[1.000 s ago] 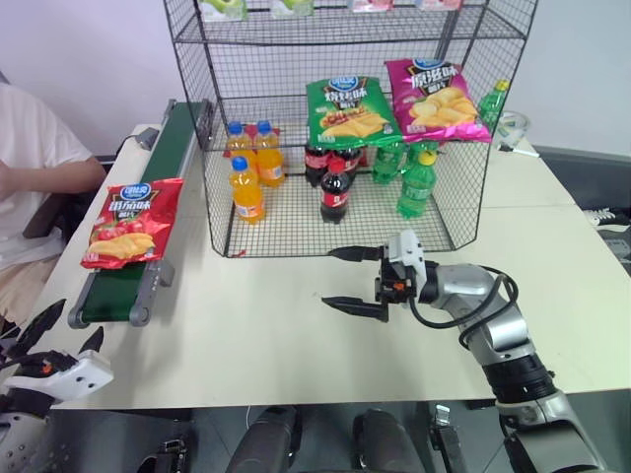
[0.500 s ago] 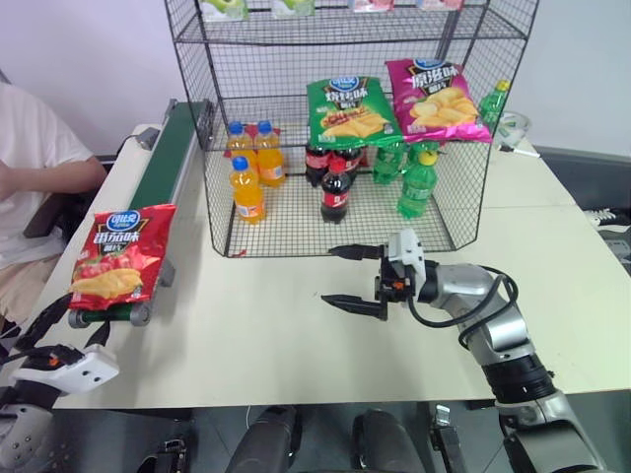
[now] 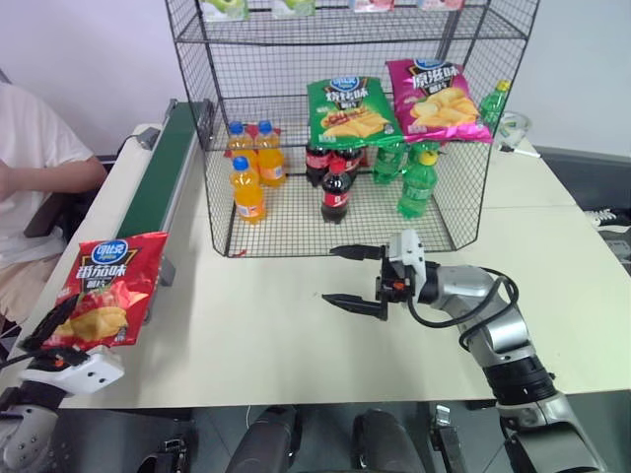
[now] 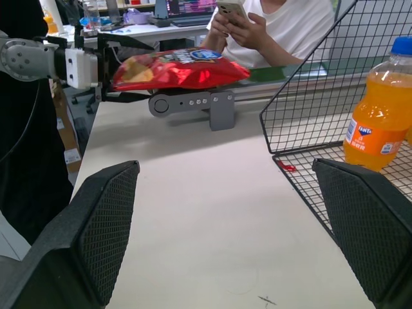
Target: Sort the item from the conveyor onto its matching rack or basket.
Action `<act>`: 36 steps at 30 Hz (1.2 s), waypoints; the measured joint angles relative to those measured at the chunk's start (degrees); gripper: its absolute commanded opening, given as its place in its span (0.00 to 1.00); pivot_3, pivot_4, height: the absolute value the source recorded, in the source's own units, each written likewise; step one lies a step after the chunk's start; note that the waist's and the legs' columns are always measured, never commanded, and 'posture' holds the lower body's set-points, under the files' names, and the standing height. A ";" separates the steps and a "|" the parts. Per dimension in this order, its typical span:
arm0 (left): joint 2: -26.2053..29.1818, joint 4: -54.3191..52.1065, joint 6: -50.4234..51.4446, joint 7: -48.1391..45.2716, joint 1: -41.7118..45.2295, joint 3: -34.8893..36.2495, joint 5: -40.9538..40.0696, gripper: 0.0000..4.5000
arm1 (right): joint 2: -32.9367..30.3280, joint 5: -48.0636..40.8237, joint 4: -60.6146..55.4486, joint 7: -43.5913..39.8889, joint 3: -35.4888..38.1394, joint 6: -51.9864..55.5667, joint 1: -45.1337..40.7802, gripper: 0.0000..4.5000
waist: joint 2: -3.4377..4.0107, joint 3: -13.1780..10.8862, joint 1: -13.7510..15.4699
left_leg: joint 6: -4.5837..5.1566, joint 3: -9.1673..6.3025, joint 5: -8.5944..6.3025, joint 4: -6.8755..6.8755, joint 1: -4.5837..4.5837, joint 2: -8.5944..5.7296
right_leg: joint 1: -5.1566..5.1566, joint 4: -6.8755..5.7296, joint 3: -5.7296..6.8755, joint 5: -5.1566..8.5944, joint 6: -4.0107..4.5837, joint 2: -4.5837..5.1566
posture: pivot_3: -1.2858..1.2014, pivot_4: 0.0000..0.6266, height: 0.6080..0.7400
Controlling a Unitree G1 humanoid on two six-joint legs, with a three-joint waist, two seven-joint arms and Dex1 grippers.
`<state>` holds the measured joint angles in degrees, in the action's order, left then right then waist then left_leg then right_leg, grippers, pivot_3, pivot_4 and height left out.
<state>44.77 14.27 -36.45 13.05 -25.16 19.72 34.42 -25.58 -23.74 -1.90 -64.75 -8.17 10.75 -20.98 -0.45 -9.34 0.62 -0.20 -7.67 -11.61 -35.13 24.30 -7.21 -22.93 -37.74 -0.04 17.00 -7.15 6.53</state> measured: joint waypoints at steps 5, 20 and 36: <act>-1.83 -3.62 1.17 0.55 -2.33 0.04 0.04 0.70 | -0.56 0.00 0.61 -0.46 0.57 -0.38 -0.14 1.00 | 0.00 0.00 -0.03 | 0.00 0.00 0.00 0.01 0.00 0.01 | 0.00 0.00 0.00 0.00 0.00 0.00 | 0.52 0.24 1.00; -3.77 -7.90 4.68 1.37 -4.78 0.32 -0.06 0.02 | -1.52 0.29 1.33 -1.02 1.15 -1.12 -0.21 1.00 | 0.00 0.00 0.05 | 0.01 0.00 0.00 -0.01 0.00 0.00 | 0.03 0.00 0.00 0.00 0.00 0.01 | 0.52 0.24 1.00; -1.04 -28.53 7.56 -9.51 0.88 9.47 -5.88 0.02 | -2.74 -4.50 -4.25 3.39 9.17 1.23 4.16 1.00 | 0.02 -0.02 -0.15 | 0.07 0.02 0.04 0.02 0.04 0.02 | -0.02 0.00 -0.02 0.01 0.01 0.00 | 0.52 0.24 1.00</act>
<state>43.72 -14.26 -28.89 3.54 -24.28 29.19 28.54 -28.32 -28.24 -6.15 -61.36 1.01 11.98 -16.81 -0.42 -9.35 0.48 -0.14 -7.66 -11.58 -35.11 24.34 -7.20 -22.95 -37.74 -0.05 17.01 -7.14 6.53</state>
